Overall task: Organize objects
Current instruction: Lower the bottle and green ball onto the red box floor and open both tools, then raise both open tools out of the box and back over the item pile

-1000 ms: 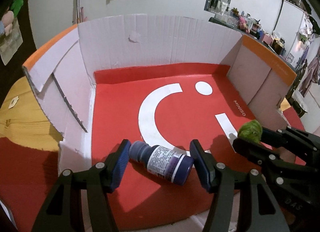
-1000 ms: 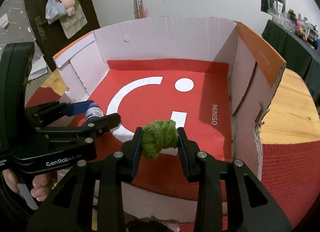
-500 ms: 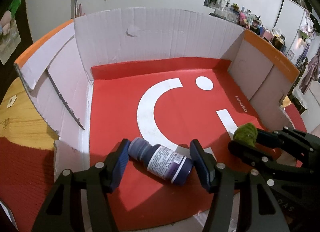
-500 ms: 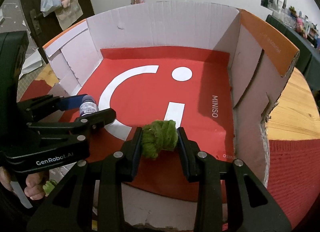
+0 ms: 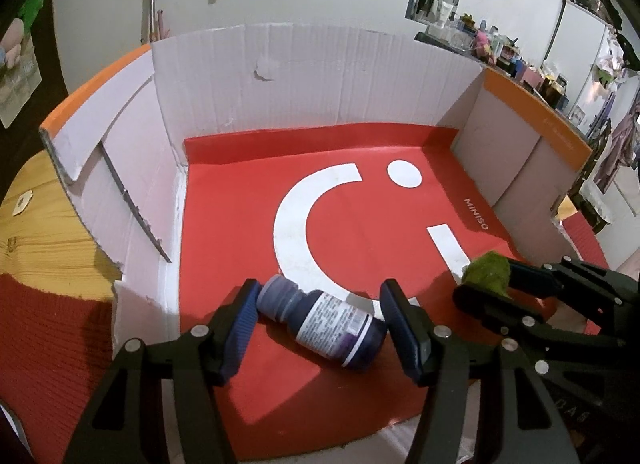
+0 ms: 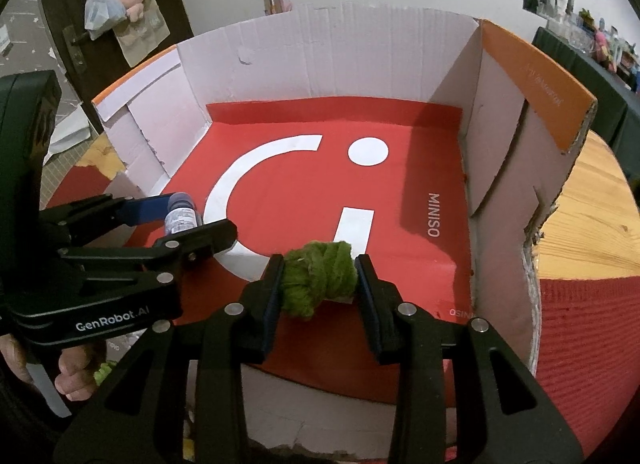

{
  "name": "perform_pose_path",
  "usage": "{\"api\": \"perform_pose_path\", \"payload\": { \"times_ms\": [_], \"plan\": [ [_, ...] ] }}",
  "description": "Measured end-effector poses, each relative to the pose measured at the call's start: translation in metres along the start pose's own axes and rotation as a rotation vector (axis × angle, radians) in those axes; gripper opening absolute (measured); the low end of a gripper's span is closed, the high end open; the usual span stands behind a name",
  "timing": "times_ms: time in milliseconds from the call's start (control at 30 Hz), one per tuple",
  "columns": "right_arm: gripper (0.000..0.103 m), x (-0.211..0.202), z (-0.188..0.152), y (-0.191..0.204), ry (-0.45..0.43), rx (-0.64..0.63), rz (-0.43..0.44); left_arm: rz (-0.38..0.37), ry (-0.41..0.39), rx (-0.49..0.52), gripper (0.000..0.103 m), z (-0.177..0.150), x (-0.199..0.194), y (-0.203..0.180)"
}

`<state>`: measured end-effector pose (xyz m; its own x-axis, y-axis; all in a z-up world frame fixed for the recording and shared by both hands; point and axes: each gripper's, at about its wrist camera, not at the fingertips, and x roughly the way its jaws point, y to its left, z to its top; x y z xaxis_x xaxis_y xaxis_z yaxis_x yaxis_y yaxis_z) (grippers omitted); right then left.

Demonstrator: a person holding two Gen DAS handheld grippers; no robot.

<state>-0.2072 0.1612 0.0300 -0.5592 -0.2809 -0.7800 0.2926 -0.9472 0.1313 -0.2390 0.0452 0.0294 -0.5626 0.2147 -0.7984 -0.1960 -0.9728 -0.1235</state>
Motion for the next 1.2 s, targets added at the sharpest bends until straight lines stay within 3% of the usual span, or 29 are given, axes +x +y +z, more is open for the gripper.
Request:
{"api": "perform_pose_path", "payload": {
  "times_ms": [167,600,1200],
  "plan": [
    [0.043,-0.004,-0.001,0.003,-0.011,-0.006,-0.004,0.004,-0.019,0.009,0.068,0.0,-0.008,-0.002],
    [0.051,-0.024,-0.007,0.012,-0.057,-0.026,-0.025,0.042,-0.094,0.005,0.081,-0.004,-0.042,0.0],
    [0.066,-0.074,-0.039,0.033,-0.137,-0.038,-0.033,0.064,-0.139,-0.033,0.097,-0.04,-0.08,0.008]
  ]
}}
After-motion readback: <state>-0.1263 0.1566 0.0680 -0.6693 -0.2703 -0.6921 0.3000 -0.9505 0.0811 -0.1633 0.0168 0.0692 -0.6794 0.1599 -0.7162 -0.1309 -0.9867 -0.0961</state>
